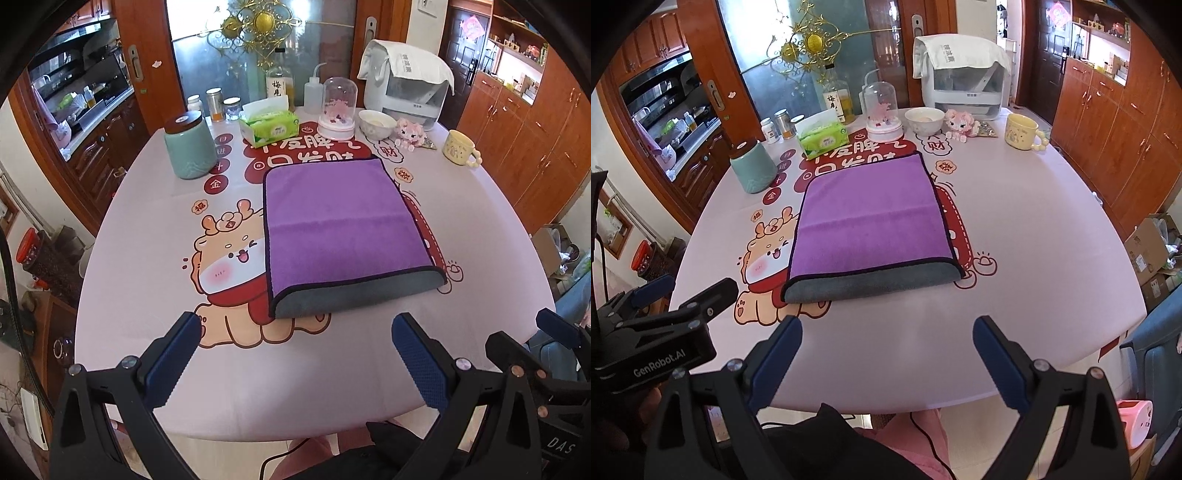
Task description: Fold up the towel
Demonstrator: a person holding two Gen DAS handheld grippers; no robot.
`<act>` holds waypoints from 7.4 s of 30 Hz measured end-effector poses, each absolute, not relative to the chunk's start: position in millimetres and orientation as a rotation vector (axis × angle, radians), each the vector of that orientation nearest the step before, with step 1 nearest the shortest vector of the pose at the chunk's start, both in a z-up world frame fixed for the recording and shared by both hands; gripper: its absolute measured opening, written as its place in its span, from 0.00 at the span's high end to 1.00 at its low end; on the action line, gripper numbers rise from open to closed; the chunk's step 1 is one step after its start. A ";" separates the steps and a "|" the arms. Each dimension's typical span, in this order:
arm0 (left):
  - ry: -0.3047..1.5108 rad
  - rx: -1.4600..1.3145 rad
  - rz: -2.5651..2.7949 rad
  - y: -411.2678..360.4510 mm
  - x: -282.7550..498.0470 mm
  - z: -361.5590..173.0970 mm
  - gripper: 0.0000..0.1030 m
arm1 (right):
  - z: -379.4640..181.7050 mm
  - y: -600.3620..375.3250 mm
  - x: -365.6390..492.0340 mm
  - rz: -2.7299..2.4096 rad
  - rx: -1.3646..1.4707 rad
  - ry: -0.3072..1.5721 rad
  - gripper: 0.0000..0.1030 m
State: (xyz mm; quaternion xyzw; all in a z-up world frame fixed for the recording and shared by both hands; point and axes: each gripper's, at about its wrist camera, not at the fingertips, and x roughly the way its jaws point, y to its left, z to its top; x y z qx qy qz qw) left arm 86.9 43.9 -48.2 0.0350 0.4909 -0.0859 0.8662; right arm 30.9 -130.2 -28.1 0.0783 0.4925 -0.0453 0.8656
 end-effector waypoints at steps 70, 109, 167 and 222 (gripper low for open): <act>1.363 -0.049 -0.265 52.5 210.5 -228.8 0.51 | -210.7 -234.7 156.7 0.256 -0.011 1.226 0.61; 1.315 -0.045 -0.246 68.0 203.0 -220.2 0.96 | -204.6 -233.9 154.7 0.206 -0.065 1.190 0.94; 1.057 0.047 -0.226 36.1 419.8 -152.1 0.97 | -130.0 -233.1 369.2 0.118 -0.154 0.907 0.96; 1.053 -0.104 -0.099 94.4 128.9 -88.7 0.29 | -123.2 -200.6 125.1 -0.096 0.147 1.016 0.25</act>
